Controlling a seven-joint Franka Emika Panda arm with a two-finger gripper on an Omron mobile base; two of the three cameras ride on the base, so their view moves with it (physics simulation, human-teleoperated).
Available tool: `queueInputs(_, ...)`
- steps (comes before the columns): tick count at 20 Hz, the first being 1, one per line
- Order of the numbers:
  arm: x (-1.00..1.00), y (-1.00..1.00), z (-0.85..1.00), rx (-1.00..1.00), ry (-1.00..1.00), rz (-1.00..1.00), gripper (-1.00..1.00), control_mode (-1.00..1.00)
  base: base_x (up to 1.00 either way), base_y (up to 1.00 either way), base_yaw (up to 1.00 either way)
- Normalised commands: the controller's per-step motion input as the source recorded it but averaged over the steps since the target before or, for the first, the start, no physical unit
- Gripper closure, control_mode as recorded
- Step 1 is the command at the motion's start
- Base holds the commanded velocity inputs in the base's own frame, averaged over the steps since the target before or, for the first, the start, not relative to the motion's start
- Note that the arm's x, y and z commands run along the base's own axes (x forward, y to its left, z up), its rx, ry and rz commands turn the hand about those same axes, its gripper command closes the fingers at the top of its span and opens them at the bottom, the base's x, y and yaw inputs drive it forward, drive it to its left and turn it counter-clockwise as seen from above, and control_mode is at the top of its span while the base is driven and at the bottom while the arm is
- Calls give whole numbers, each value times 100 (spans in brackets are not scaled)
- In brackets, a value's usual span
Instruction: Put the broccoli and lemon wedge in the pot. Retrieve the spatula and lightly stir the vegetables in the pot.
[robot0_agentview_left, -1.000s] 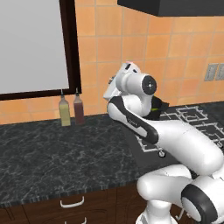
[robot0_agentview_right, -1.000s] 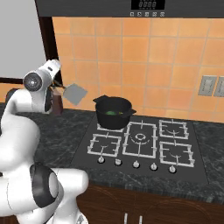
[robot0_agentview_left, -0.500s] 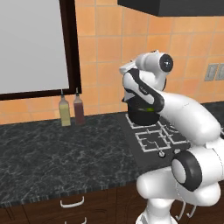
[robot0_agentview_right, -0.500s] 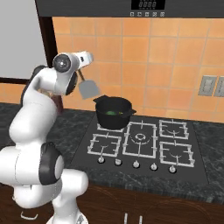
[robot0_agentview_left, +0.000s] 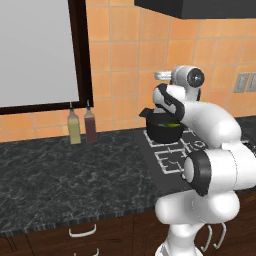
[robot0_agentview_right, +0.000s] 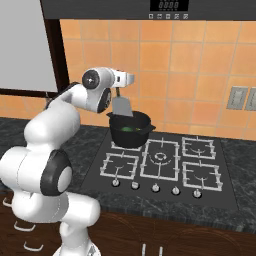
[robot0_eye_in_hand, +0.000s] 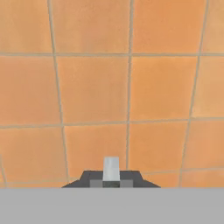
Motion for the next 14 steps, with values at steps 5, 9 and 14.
queueInputs(5, 3, -46, -17, 27, -1, -29, 100, -100, 0, 0, 0)
queueInputs(9, 23, -16, -12, 32, 0, -18, 100, -100, 0, 0, 0)
queueInputs(14, 7, -41, -25, 17, -1, -16, 100, -100, 0, 0, 0)
